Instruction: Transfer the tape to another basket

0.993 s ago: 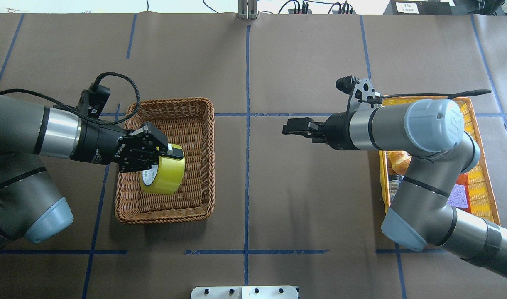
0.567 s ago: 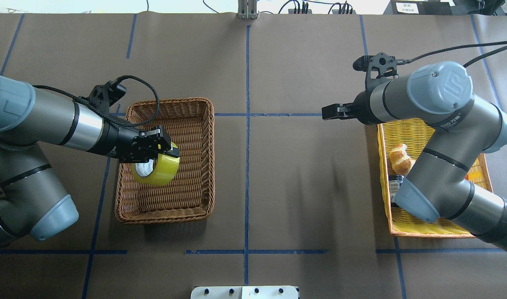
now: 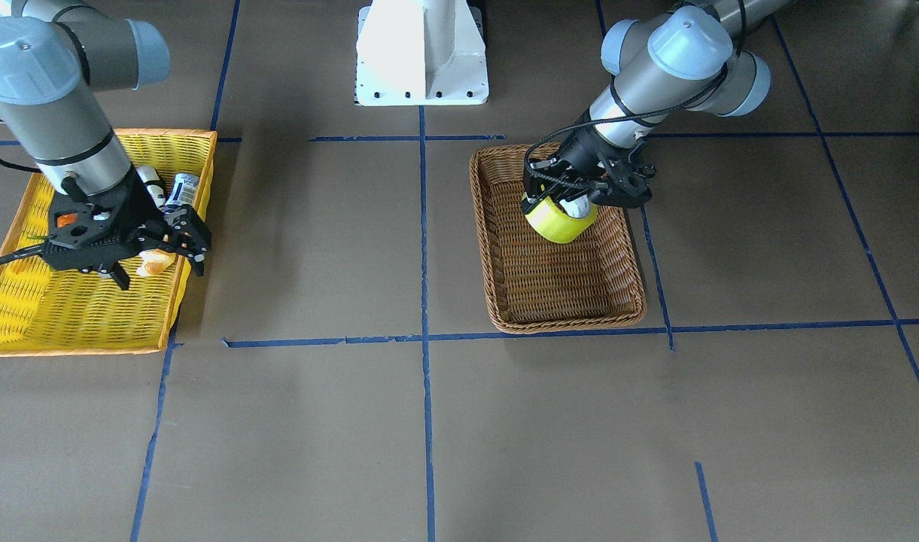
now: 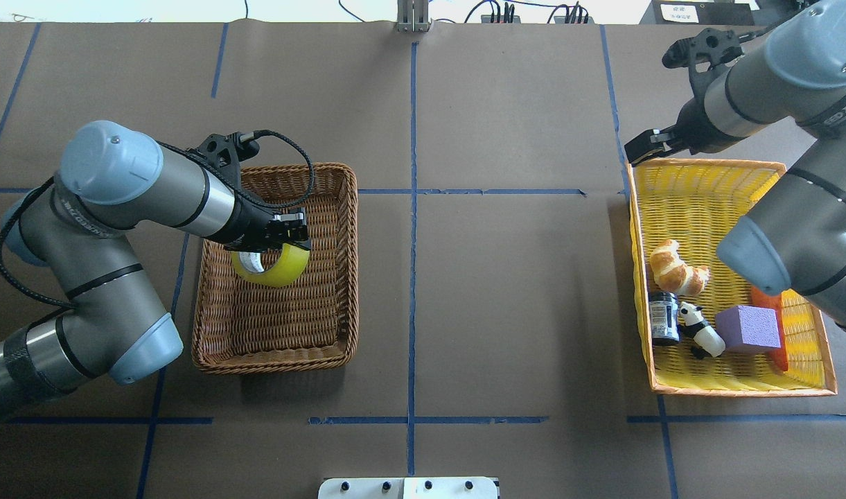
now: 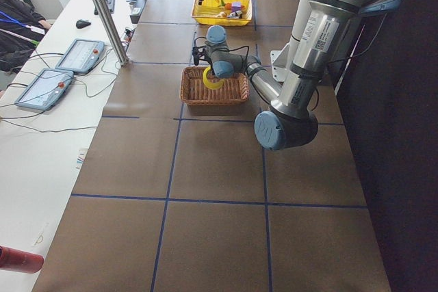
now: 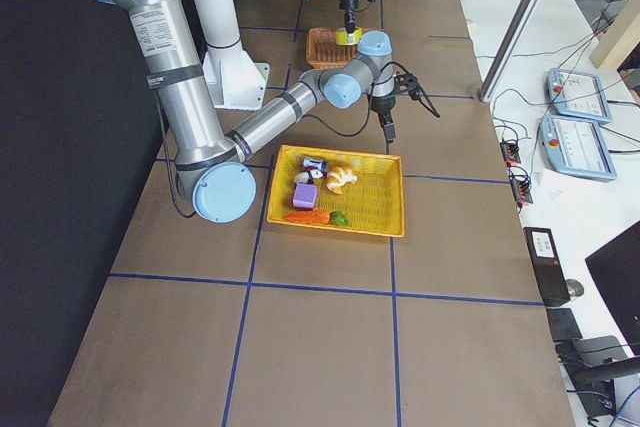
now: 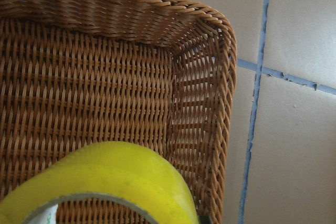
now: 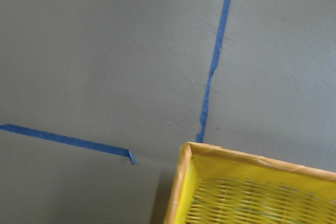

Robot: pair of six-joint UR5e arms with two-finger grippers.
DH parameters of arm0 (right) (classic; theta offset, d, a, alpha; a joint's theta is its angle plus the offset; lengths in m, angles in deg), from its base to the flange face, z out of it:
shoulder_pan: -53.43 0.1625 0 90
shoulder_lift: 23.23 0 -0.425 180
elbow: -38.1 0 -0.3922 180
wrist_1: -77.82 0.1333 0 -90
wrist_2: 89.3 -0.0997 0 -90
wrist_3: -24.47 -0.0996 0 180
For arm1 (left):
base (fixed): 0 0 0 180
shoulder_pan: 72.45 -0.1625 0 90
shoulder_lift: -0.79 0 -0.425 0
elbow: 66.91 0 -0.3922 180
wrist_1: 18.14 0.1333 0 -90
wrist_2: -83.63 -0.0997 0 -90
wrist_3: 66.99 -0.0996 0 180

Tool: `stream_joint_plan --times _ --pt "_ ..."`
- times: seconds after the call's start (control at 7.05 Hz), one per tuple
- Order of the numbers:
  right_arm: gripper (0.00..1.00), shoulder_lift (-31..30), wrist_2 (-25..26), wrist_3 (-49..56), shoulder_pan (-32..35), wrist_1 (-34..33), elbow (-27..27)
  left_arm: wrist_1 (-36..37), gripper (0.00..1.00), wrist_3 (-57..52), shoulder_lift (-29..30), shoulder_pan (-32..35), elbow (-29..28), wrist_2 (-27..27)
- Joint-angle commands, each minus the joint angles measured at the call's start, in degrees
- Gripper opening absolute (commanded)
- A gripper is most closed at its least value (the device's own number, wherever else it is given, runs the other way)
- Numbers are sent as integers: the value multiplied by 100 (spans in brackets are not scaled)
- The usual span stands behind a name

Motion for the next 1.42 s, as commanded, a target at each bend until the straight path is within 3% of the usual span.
stream_joint_plan --times 0.0,0.28,0.43,0.57,0.71,0.85,1.13,1.28 --pt "100 -87 -531 798 577 -775 -19 704 0 -795 92 -143 -89 -253" --pt "100 -227 -804 1038 867 -891 -1 715 5 -841 48 -231 -1 -254" --pt "100 -350 -1066 1317 999 -909 25 715 29 -832 83 -257 17 -254" --pt "100 -534 -1208 1685 1218 -935 34 724 81 -832 40 -266 26 -297" --pt "100 -771 -1340 2072 1420 -909 34 724 100 -832 22 -284 139 -707" --pt "100 -1008 -1603 2528 1535 -892 60 846 100 -832 -13 -284 340 -702" --pt "100 -1465 -1719 3144 1878 -865 60 2474 100 -997 -4 -136 1313 -309" --pt "100 -1781 -1754 3531 2167 -865 69 2665 100 -1660 -31 83 1526 -245"
